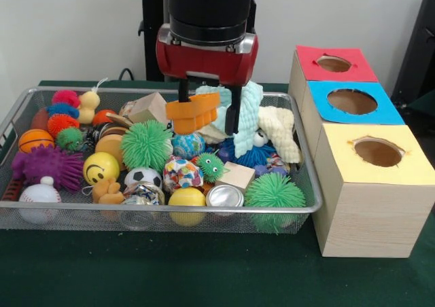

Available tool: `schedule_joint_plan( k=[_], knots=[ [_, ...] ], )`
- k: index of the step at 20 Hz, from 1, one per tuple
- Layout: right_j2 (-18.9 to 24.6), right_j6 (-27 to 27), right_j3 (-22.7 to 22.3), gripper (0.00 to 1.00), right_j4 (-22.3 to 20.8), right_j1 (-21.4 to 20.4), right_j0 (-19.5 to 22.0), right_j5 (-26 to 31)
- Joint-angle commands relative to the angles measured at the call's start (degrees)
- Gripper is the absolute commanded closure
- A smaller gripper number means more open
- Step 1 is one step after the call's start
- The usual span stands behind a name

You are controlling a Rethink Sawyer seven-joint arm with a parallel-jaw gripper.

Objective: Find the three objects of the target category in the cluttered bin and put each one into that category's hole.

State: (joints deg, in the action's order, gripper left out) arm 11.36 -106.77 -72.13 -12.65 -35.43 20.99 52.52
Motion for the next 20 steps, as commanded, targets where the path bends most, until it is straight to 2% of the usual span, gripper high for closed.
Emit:
schedule_joint_plan(
  k=[1,12,13,20],
  knots=[
    [2.69,1.83,-5.24,0.0,1.25,-1.71,1.72,1.51],
    [3.3,2.56,-1.45,0.0,1.82,-0.95,2.39,4.55],
    [3.36,2.34,-1.39,1.0,2.05,-0.79,2.5,4.7],
    [4.14,3.68,-2.64,1.0,1.53,-0.26,3.47,0.7]
  ],
)
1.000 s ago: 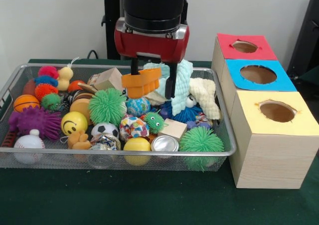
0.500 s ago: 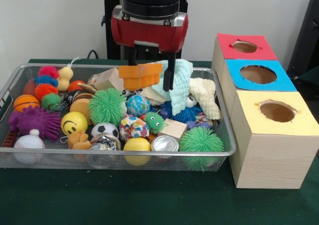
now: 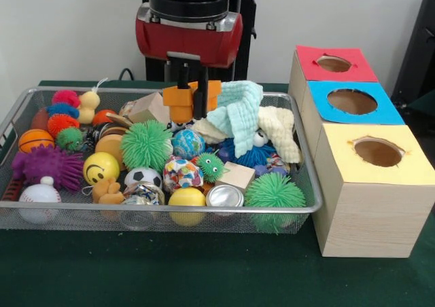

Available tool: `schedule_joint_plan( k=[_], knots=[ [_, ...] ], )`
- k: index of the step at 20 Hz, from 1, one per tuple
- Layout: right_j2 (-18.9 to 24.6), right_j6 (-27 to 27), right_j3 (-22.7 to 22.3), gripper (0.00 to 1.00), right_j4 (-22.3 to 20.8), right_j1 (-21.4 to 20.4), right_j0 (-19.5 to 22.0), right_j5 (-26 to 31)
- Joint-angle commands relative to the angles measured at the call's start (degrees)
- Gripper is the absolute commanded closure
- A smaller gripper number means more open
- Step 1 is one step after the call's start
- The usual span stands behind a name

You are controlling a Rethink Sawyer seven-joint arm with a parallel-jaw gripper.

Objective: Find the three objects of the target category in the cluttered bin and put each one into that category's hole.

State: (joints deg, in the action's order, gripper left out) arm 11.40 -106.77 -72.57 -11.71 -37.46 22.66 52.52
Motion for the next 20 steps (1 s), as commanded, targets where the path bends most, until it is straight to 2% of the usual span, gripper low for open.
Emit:
schedule_joint_plan(
  k=[1,6,7,10,20],
  knots=[
    [3.93,3.82,-2.03,1.0,0.17,1.83,1.66,0.48],
    [3.58,3.68,-0.16,1.0,-0.81,3.44,1.11,1.33],
    [3.27,3.13,-0.05,0.0,-0.77,3.63,0.93,2.04],
    [4.26,3.43,-1.56,0.0,-0.47,4.12,1.8,-2.05],
    [4.08,4.55,-0.18,0.0,-1.2,3.72,1.48,-0.33]
  ],
)
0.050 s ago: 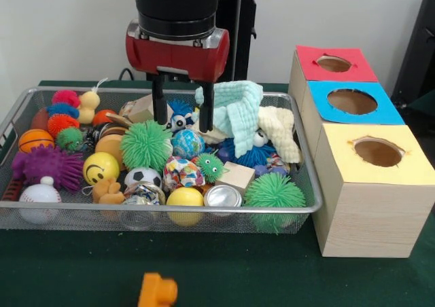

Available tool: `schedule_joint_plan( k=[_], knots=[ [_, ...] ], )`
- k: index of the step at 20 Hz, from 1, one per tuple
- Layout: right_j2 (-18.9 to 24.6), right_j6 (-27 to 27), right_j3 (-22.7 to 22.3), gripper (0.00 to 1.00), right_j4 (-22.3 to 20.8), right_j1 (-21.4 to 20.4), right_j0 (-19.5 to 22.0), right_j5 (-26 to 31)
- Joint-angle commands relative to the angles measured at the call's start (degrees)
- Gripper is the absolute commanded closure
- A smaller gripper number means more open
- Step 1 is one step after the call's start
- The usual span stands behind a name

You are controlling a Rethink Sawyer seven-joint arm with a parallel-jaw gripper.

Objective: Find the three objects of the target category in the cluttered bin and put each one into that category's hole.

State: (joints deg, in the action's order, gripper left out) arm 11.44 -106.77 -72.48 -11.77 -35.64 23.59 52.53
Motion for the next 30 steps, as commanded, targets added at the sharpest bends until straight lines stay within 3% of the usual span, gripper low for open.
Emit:
schedule_joint_plan(
  k=[1,8,10,15,18,24,30],
  knots=[
    [4.03,4.38,-0.1,0.0,-1.07,1.94,0.46,-0.18],
    [3.95,4.1,1.42,0.0,-0.98,2.5,0.45,0.4],
    [3.51,4.85,2.63,0.0,-1.27,2.1,0.19,3.64],
    [3.08,7.11,3.93,0.0,-3.17,6.02,1.53,2.72],
    [2.16,7.77,4.01,0.0,-4.79,6.16,1.37,2.4],
    [3.71,9.2,-1.95,0.0,-6.31,5.38,4.0,-6.34],
    [5.95,10.68,4.03,0.0,-8.47,10.63,4.38,-8.35]
  ],
)
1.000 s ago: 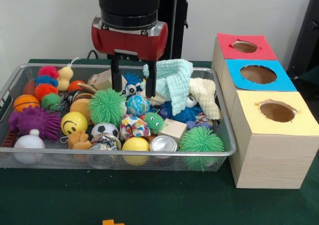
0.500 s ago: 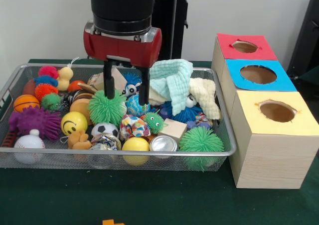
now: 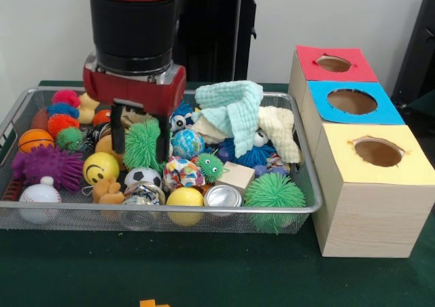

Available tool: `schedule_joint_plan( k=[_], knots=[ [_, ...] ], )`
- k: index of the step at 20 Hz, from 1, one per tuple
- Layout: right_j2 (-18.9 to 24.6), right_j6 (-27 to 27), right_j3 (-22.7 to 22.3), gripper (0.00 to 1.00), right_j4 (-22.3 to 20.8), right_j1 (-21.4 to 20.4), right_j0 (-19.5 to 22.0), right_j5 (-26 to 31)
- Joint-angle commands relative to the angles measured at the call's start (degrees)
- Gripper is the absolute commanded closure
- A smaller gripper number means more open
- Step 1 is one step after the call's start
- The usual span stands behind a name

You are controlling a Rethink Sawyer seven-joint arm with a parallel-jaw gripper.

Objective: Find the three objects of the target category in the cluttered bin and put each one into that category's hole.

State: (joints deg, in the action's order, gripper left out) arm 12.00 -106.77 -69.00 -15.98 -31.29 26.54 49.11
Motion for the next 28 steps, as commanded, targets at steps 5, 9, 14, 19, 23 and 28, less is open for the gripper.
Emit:
schedule_joint_plan(
  k=[5,9,14,19,23,28],
  knots=[
    [7.5,12.63,10.18,0.0,-4.55,12.25,0.57,-1.6],
    [8.89,14.32,20.99,0.0,-5.55,18.31,-0.86,2.88],
    [10.01,16.4,27.73,0.0,-5.55,21.8,-1.51,7.17],
    [9.64,15.92,28.61,0.0,-5.39,21.67,-2.02,8.46],
    [8.87,15.28,25.61,0.0,-4.61,19.56,-1.52,8.68],
    [6.7,12.62,15.69,0.0,-2.39,10.31,-0.54,9.93]
  ],
)
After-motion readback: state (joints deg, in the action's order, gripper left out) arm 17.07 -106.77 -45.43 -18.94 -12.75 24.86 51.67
